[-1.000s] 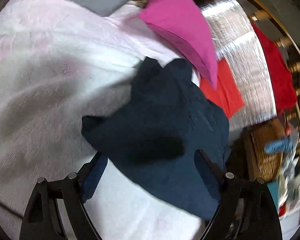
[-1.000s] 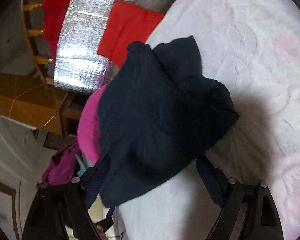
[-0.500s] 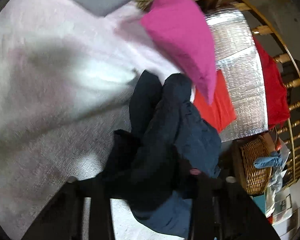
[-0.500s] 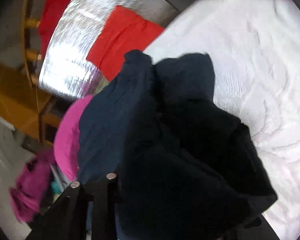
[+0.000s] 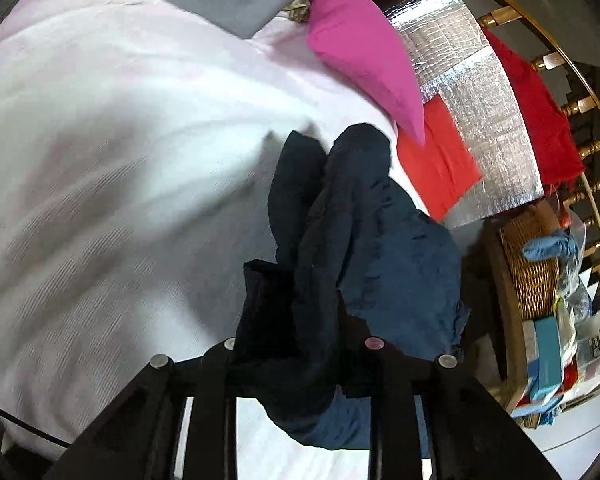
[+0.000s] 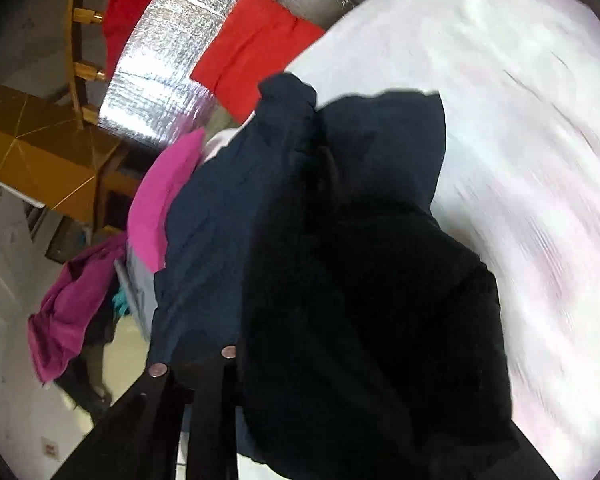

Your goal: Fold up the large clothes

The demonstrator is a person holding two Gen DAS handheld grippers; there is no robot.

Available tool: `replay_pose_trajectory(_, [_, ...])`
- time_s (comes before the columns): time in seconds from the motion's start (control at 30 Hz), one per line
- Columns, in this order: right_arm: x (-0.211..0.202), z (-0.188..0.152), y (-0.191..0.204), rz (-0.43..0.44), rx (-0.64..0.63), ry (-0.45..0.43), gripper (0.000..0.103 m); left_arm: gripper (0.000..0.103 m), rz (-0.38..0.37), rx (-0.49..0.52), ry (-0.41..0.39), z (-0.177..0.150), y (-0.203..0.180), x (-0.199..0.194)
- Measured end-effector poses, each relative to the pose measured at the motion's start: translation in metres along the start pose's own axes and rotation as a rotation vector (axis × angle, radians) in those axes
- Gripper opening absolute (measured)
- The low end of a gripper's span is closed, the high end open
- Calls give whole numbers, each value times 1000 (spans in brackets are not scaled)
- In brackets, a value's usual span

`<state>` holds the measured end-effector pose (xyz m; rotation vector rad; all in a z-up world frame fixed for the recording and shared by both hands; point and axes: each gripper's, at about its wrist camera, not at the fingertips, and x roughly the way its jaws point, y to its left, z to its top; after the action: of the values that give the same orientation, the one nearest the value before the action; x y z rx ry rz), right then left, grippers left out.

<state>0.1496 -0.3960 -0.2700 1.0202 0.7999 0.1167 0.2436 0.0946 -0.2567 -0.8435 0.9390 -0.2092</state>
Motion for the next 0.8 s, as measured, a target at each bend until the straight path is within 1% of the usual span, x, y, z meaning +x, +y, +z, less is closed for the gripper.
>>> replay_pose_trajectory(0.03, [-7, -7, -7, -2, 12, 26, 37, 37, 27, 2, 29, -7, 4, -6])
replay_pose_trajectory(0.07, [-12, -11, -12, -14, 28, 55, 40, 38, 40, -7, 65, -10, 8, -11])
replay_pose_trajectory(0.13, [-25, -13, -19, -50, 52, 101, 60, 39, 28, -19, 99, -10, 14, -24])
replay_pose_trajectory(0.2, [-48, -10, -24, -54, 35, 119, 62, 45, 44, 0, 101, -7, 14, -40])
replay_pose_trajectory(0.23, [-65, -9, -25, -66, 6, 118, 63, 47, 58, 22, 94, -6, 13, -54])
replay_pose_trajectory(0.27, [-82, -5, -24, -90, -29, 107, 63, 52, 68, 43, 74, -3, 12, -68])
replay_pose_trajectory(0.3, [-95, 0, -22, -106, -55, 82, 66, 59, 76, 56, 55, -4, 14, -80])
replay_pose_trajectory(0.33, [-106, 5, -20, -119, -76, 45, 69, 62, 96, 74, 8, 2, 10, -89])
replay_pose_trajectory(0.37, [-113, 12, -16, -130, -93, 8, 71, 67, 111, 90, -25, 8, 5, -92])
replay_pose_trajectory(0.4, [-119, 24, -10, -135, -110, -33, 76, 69, 129, 117, -55, 16, -2, -91])
replay_pose_trajectory(0.47, [-110, 42, 6, -124, -109, -61, 77, 69, 174, 148, -71, 35, -20, -74])
replay_pose_trajectory(0.5, [-101, 53, 16, -116, -111, -76, 77, 70, 167, 151, -71, 40, -25, -67])
replay_pose_trajectory(0.53, [-88, 65, 27, -120, -126, -95, 80, 70, 147, 157, -69, 50, -35, -51])
replay_pose_trajectory(0.57, [-78, 74, 37, -132, -143, -108, 82, 73, 143, 166, -62, 58, -40, -40])
replay_pose_trajectory(0.6, [-63, 85, 47, -144, -166, -118, 84, 74, 151, 183, -49, 68, -49, -24])
replay_pose_trajectory(0.63, [-45, 98, 56, -152, -187, -120, 85, 74, 175, 195, -30, 81, -58, -2])
replay_pose_trajectory(0.67, [-27, 110, 62, -165, -206, -118, 85, 74, 181, 193, -22, 86, -59, 8])
replay_pose_trajectory(0.7, [-9, 118, 68, -175, -218, -107, 86, 74, 171, 188, -9, 92, -62, 22])
replay_pose_trajectory(0.77, [18, 134, 73, -188, -228, -66, 86, 74, 148, 160, 43, 109, -62, 53])
replay_pose_trajectory(0.8, [33, 143, 74, -204, -231, -45, 86, 74, 145, 152, 51, 113, -66, 62])
